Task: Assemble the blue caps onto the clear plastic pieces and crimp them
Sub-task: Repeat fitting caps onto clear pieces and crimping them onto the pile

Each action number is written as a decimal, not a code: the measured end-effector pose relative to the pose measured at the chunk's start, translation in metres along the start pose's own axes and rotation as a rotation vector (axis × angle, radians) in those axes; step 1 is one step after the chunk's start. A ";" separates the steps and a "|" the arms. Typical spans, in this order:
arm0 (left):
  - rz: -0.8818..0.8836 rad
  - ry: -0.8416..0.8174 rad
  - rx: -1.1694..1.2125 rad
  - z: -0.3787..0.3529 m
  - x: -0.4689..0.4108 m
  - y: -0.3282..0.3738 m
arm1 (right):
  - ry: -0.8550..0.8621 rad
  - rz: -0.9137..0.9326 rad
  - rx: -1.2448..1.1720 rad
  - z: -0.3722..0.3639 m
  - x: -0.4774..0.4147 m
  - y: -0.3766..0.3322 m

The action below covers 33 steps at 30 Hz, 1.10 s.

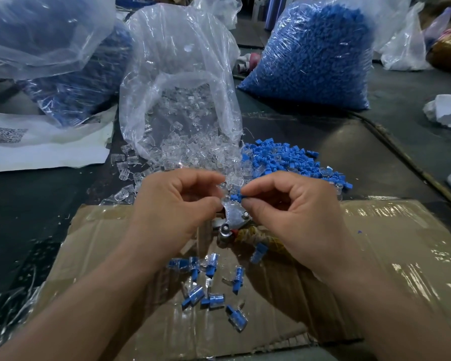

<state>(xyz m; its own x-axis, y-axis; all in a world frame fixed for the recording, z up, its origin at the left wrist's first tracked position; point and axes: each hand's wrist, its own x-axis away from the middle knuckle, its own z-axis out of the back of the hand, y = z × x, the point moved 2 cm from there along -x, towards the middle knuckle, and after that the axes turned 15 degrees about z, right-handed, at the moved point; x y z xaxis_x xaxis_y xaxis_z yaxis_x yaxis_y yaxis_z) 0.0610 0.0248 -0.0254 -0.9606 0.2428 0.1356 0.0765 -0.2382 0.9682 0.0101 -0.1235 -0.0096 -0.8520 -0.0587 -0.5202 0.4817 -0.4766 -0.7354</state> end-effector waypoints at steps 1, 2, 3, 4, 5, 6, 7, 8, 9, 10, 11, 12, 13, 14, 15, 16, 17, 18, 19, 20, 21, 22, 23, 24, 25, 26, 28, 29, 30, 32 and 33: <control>0.002 0.003 -0.013 0.000 0.000 0.000 | 0.001 0.008 0.007 -0.001 0.000 -0.001; 0.002 0.001 -0.024 0.000 0.000 0.000 | 0.000 0.018 0.019 -0.003 0.000 -0.001; 0.000 -0.004 -0.032 0.000 0.000 -0.001 | -0.003 0.027 0.037 -0.004 0.000 -0.001; 0.001 -0.010 -0.036 0.000 -0.001 -0.001 | -0.004 0.035 0.057 -0.005 0.000 -0.001; 0.007 -0.017 -0.033 0.000 -0.001 -0.002 | -0.002 0.043 0.076 -0.005 0.001 -0.002; 0.017 -0.025 -0.024 -0.001 -0.001 -0.002 | 0.003 0.049 0.092 -0.005 0.001 -0.002; 0.025 -0.028 -0.014 -0.002 -0.001 -0.003 | 0.008 0.055 0.105 -0.005 0.001 -0.002; 0.026 -0.025 -0.004 -0.002 -0.001 -0.003 | 0.012 0.059 0.113 -0.005 0.001 -0.002; 0.020 -0.014 0.004 -0.003 0.000 -0.003 | 0.010 0.061 0.118 -0.005 0.001 -0.002; 0.011 0.002 0.011 -0.003 0.000 -0.003 | 0.006 0.066 0.124 -0.005 0.001 -0.002; 0.004 0.020 0.019 -0.002 0.000 -0.003 | 0.000 0.070 0.131 -0.005 0.002 -0.002; 0.005 0.031 0.034 -0.002 0.000 -0.002 | -0.005 0.073 0.137 -0.005 0.002 -0.002; 0.015 0.027 0.058 -0.001 0.000 -0.002 | -0.008 0.074 0.143 -0.005 0.002 -0.001; 0.029 0.006 0.083 -0.001 0.000 -0.001 | -0.007 0.074 0.150 -0.005 0.002 -0.001; 0.044 -0.029 0.100 -0.002 0.000 0.000 | 0.001 0.077 0.159 -0.006 0.002 0.000; 0.054 -0.066 0.100 -0.004 0.001 0.001 | 0.011 0.081 0.169 -0.005 0.002 0.000; 0.057 -0.100 0.092 -0.005 0.002 0.001 | 0.018 0.086 0.179 -0.005 0.001 0.000; 0.056 -0.126 0.087 -0.006 0.003 0.002 | 0.018 0.090 0.185 -0.006 0.001 0.001; 0.055 -0.142 0.094 -0.007 0.003 0.003 | 0.011 0.093 0.186 -0.006 0.002 0.001; 0.056 -0.148 0.110 -0.007 0.004 0.003 | 0.004 0.096 0.182 -0.006 0.002 0.002; 0.062 -0.150 0.134 -0.006 0.004 0.003 | 0.000 0.099 0.167 -0.006 0.002 0.003; 0.072 -0.155 0.157 -0.004 0.004 0.003 | 0.001 0.100 0.141 -0.005 0.001 0.003; 0.085 -0.165 0.184 -0.003 0.003 0.003 | 0.004 0.099 0.116 -0.005 0.001 0.004; 0.099 -0.180 0.213 -0.002 0.003 0.003 | 0.001 0.095 0.096 -0.004 0.000 0.004; 0.116 -0.201 0.243 -0.002 0.002 0.003 | -0.012 0.089 0.076 -0.004 0.000 0.004; 0.133 -0.224 0.269 -0.002 0.001 0.002 | -0.027 0.083 0.039 -0.004 -0.001 0.005; 0.160 -0.263 0.303 -0.003 0.000 0.001 | -0.039 0.083 -0.071 -0.005 0.000 0.006; 0.167 -0.281 0.309 -0.003 -0.001 0.001 | -0.031 0.089 -0.104 -0.006 0.000 0.006; 0.172 -0.296 0.311 -0.003 -0.001 0.000 | -0.018 0.100 -0.111 -0.006 0.000 0.006; 0.188 -0.318 0.315 -0.002 -0.001 0.000 | -0.002 0.137 -0.075 -0.006 0.001 0.007; 0.194 -0.318 0.313 -0.002 -0.001 -0.001 | -0.001 0.151 -0.058 -0.006 0.001 0.007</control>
<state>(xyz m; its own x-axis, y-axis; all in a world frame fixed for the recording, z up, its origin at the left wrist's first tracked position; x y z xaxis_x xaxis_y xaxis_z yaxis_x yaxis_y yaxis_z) 0.0613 0.0227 -0.0266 -0.7948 0.5090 0.3305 0.3699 -0.0255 0.9287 0.0143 -0.1214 -0.0180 -0.7695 -0.1268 -0.6259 0.6152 -0.4105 -0.6731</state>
